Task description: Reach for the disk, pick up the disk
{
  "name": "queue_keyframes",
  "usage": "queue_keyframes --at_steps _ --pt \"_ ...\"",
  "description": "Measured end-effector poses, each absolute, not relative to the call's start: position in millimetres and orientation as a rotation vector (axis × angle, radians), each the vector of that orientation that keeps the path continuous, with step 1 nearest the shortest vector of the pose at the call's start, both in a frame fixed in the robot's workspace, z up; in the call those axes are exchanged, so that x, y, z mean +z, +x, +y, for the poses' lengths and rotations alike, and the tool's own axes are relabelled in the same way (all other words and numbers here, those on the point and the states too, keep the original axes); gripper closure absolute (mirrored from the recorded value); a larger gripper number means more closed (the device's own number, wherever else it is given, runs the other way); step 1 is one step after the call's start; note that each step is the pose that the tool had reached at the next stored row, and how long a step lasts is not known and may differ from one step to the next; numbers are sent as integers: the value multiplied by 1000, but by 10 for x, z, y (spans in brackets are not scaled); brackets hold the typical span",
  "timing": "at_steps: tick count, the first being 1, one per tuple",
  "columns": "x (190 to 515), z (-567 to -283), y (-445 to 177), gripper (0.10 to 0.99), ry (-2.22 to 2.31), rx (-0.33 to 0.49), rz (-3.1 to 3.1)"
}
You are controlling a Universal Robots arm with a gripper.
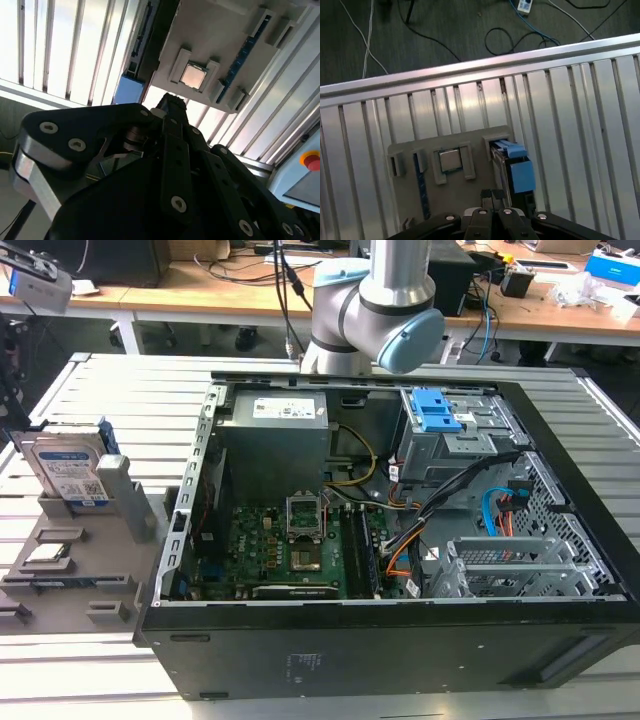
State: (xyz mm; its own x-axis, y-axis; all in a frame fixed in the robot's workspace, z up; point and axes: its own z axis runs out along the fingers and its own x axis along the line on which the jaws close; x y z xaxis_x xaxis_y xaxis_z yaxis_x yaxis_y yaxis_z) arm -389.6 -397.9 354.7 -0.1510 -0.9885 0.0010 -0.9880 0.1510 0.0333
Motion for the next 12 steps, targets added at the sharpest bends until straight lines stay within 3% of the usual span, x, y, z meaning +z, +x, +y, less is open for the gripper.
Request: queue_keyframes --at_steps 12 --pt "3547 -3979 -3896 980 2203 -36 -2205"
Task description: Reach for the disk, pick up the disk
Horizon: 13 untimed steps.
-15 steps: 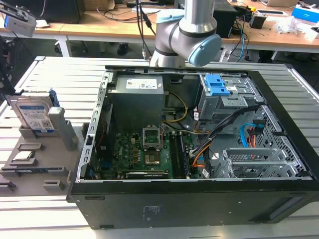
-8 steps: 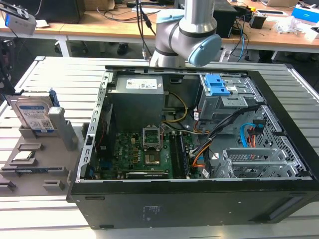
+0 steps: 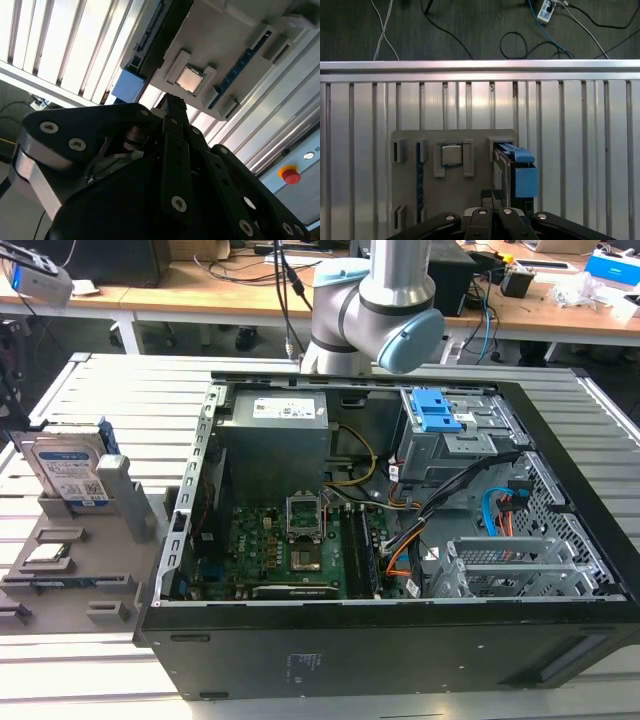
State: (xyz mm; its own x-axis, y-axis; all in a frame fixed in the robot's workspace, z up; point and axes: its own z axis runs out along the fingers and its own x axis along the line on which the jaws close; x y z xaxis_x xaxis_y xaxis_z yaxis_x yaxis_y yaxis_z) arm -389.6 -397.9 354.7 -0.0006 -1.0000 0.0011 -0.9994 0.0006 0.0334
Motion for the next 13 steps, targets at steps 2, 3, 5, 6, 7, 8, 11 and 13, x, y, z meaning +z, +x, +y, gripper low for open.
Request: queue_keyframes --at_steps 2,3,5,6,7,8,11,13 --pt "3547 -3979 -3896 980 2233 -35 -2175" --pt "3547 -3979 -3896 980 2240 -35 -2167" --pt "3547 -3979 -3896 980 2261 -35 -2145" --pt "3547 -3979 -3896 980 2273 -34 -2132" --pt "3547 -3979 -3896 980 2279 -34 -2125" --pt "3547 -3979 -3896 980 2285 -34 -2119" --pt "3547 -3979 -3896 980 2286 -34 -2117" --pt "3547 -3979 -3896 980 2286 -34 -2118"
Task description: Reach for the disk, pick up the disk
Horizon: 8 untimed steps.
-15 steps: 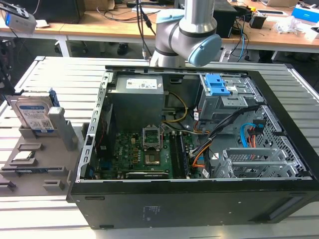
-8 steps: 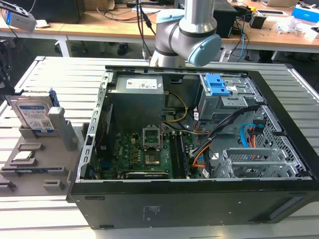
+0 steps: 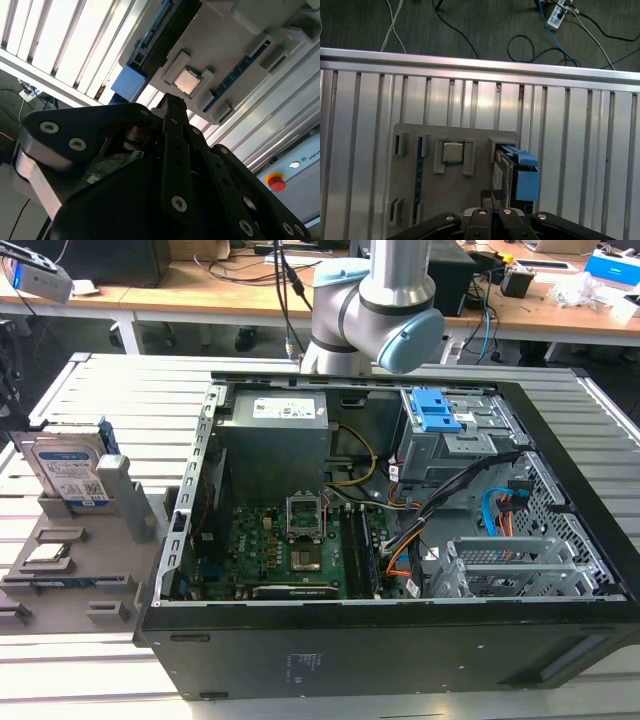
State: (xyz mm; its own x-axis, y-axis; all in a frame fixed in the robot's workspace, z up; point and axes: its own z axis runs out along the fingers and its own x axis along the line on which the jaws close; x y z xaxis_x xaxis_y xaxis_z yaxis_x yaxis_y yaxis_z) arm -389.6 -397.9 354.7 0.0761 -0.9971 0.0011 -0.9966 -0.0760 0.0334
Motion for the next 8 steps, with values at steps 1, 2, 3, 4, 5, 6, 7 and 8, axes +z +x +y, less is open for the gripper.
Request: queue_keyframes --at_steps 1,2,3,4,5,6,7,8 --pt "3547 -3979 -3896 980 2281 -34 -2123" --pt "3547 -3979 -3896 980 2266 -34 -2139" --pt "3547 -3979 -3896 980 2253 -34 -2152" --pt "3546 -3978 -3896 980 2236 -35 -2171" --pt "3545 -3978 -3896 980 2222 -35 -2186" --pt "3544 -3979 -3896 980 2203 -35 -2205" --pt "3544 -3979 -3896 980 2186 -35 -2222" --pt "3543 -3979 -3896 980 2163 -36 -2244"
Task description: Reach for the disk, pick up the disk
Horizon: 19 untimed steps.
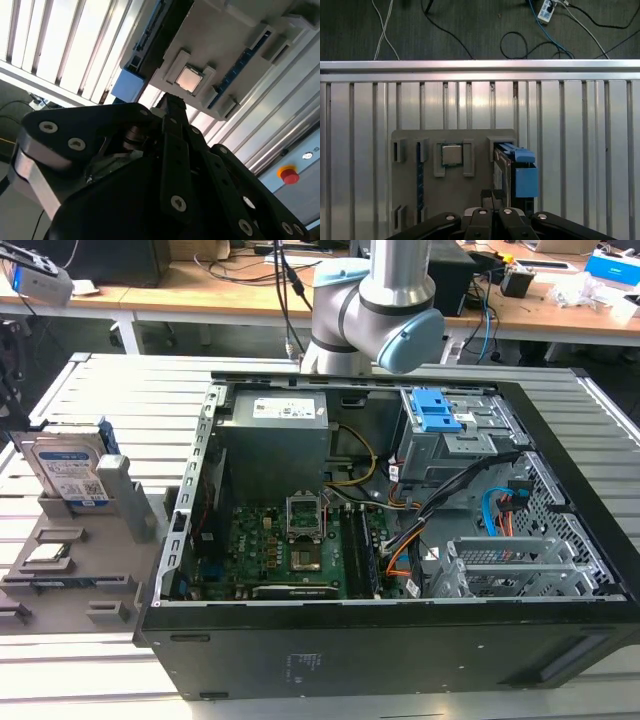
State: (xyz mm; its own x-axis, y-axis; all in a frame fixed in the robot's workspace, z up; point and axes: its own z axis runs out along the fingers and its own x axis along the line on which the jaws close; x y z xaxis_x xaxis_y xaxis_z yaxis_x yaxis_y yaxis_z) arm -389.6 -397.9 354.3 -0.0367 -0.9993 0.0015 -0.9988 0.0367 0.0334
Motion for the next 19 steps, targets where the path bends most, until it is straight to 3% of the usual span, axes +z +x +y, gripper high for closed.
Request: queue_keyframes --at_steps 15,16,18,19 --pt "3539 -3978 -3896 973 2044 -38 -2355" --pt "3538 -3977 -3896 918 2044 -38 -2355" --pt "3538 -3976 -3896 671 2044 -38 -2355" --pt "3539 -3976 -3896 612 2044 -38 -2355"
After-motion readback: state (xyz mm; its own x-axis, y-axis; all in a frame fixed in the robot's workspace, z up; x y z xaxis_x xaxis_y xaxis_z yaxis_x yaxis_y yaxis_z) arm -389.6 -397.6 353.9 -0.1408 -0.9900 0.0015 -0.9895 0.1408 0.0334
